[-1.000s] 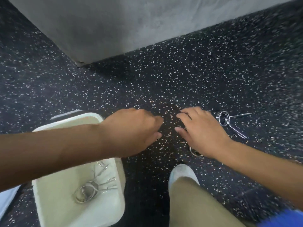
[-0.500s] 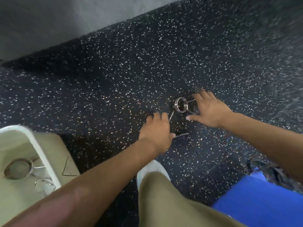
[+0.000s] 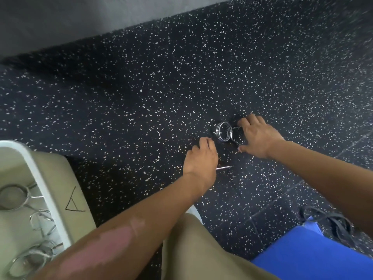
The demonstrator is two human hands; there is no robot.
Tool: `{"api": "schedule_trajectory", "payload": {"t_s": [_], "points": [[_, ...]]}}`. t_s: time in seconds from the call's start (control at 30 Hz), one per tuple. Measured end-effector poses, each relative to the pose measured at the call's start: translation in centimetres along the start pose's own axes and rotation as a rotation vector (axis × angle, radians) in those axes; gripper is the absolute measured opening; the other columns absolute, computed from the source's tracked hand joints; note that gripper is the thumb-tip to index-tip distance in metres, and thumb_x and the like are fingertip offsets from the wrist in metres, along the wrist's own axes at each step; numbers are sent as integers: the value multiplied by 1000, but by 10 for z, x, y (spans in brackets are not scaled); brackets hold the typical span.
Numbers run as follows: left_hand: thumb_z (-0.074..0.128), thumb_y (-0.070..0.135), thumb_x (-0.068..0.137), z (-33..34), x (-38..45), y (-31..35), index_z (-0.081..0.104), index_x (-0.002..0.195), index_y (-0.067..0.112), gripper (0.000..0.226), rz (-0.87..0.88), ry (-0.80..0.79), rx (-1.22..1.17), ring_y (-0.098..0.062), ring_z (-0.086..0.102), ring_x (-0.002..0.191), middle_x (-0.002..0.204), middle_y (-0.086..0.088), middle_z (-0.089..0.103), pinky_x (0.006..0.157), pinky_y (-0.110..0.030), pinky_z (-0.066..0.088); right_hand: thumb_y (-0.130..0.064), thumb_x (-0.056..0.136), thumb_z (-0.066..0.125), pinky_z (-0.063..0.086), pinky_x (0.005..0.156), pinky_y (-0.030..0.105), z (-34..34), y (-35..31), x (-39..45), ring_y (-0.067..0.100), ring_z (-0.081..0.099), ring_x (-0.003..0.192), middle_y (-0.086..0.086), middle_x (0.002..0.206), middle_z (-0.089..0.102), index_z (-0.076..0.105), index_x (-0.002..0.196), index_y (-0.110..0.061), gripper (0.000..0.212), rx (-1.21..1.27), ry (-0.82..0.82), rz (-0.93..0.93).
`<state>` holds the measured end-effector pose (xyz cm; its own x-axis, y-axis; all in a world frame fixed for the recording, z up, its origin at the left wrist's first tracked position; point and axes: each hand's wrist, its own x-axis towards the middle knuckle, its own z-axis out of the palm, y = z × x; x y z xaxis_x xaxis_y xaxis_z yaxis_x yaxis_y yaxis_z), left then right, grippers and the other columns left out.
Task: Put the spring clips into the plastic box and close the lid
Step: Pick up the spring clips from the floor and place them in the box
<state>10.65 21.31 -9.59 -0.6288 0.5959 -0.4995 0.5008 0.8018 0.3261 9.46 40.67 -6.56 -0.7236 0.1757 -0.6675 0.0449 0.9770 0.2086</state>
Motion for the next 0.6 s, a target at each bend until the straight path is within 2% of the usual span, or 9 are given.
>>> {"api": "schedule_trajectory", "payload": {"t_s": [0.13,0.3,0.37,0.43,0.5,0.6], "points": [[70,27,88,-27,-4,-19,30,145,-3,76,-8,-113,-256,-35,59,114,141,-22,38,95,-41,51,-47,82,72,48,99,46,0,-4,-1,31,45,122,11,133,43,35,142,-13,79,-49,10,2],[58,26,94,-73,-20,-53,43,131,6,45,-20,-160,-443,-36,58,110,129,-14,47,92,-43,48,-52,80,68,50,96,45,-5,-10,-6,33,45,121,13,133,43,36,143,-11,81,-58,4,14],[54,27,90,-93,-28,-72,51,116,11,30,8,-203,-498,-31,60,103,124,-11,54,90,-42,51,-54,80,65,51,95,44,-8,-12,-10,33,44,121,14,134,43,39,142,-11,80,-48,3,22],[47,30,86,-114,-39,-89,55,98,14,21,27,-245,-560,-31,65,100,122,-14,62,86,-48,55,-55,78,64,50,94,45,-10,-14,-14,34,43,123,15,135,43,41,141,-13,79,-1,-8,41],[47,27,94,-134,-51,-106,58,110,12,24,20,-269,-622,-29,68,95,114,-18,68,85,-53,56,-55,76,67,49,95,47,-11,-18,-19,34,42,125,15,137,42,42,141,-14,81,65,-22,58],[47,30,102,-158,-69,-130,54,127,23,28,13,-264,-677,-20,69,90,104,-11,71,84,-49,58,-53,78,68,47,98,48,-13,-29,-25,36,42,127,17,138,42,42,143,-12,81,182,-48,54]]}}
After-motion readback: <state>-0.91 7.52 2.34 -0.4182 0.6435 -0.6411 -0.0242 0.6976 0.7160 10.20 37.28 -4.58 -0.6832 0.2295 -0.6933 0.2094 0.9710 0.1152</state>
